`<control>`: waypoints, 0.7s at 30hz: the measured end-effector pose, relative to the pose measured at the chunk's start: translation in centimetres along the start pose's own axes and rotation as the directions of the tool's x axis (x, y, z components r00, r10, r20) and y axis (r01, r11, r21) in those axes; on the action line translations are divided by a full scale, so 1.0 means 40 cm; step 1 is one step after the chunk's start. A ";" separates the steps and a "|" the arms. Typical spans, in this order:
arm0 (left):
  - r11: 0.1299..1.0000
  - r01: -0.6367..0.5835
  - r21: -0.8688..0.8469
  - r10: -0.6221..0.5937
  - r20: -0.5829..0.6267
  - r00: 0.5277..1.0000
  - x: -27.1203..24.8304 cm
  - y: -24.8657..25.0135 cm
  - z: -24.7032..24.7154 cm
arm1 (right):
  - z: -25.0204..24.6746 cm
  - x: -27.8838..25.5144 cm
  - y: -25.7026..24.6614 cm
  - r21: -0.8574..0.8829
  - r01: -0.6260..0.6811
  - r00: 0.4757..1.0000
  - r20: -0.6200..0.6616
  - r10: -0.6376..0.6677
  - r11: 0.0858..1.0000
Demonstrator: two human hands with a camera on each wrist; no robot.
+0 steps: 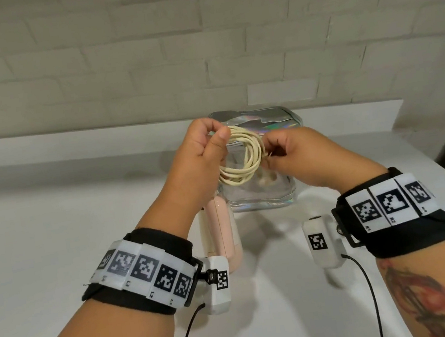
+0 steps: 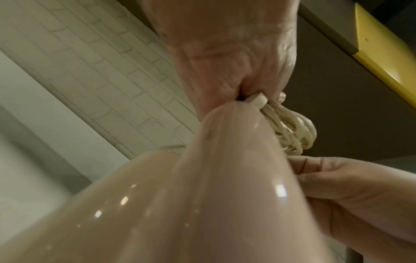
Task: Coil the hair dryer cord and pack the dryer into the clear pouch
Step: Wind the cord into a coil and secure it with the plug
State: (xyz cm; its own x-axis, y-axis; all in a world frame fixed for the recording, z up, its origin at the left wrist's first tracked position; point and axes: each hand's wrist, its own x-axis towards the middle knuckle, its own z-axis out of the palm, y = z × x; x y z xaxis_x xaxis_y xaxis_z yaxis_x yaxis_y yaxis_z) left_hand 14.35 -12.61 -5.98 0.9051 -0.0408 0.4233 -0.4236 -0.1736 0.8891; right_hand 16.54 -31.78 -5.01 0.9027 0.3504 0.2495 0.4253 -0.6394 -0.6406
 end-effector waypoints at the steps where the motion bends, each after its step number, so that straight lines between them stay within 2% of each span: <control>1: 0.999 0.008 -0.036 -0.007 0.014 1.000 0.000 -0.001 0.002 | 0.002 0.007 0.000 -0.027 -0.011 0.996 -0.091 0.009 1.000; 3: 0.996 0.007 -0.084 -0.004 0.032 0.999 -0.002 0.002 0.012 | 0.014 0.021 -0.001 0.097 -0.004 0.971 -0.237 0.027 0.995; 5: 0.995 0.000 -0.096 0.003 0.033 0.999 -0.003 0.005 0.026 | 0.040 0.033 -0.005 0.396 0.014 0.959 -0.266 0.101 0.918; 7: 0.996 -0.004 -0.093 0.005 0.012 1.000 -0.001 0.006 0.035 | 0.069 0.040 -0.015 0.669 -0.003 0.959 -0.208 0.192 0.743; 9: 0.996 -0.011 -0.093 0.009 -0.021 1.000 0.003 0.005 0.036 | 0.087 0.046 -0.024 0.824 -0.051 0.954 -0.127 0.271 0.564; 14: 0.998 -0.046 -0.037 0.043 -0.077 0.996 0.008 -0.005 0.022 | 0.087 0.060 -0.031 0.938 -0.086 0.924 -0.051 0.379 0.336; 17: 0.998 -0.057 -0.026 0.055 -0.083 0.995 0.010 -0.010 0.022 | 0.091 0.069 -0.028 0.962 -0.116 0.925 0.013 0.380 0.249; 21: 0.996 -0.085 0.027 0.086 0.000 0.996 0.001 -0.016 0.025 | 0.096 0.065 -0.030 0.990 -0.123 0.920 0.089 0.382 0.064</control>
State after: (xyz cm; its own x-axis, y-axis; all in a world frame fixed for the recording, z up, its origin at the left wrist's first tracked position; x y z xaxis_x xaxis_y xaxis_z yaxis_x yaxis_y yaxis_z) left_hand 14.70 -13.49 -6.72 0.8656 -0.0556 0.4977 -0.4982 -0.1963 0.8445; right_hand 18.12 -27.48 -6.40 0.9870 0.1390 -0.0803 -0.1479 0.5936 -0.7910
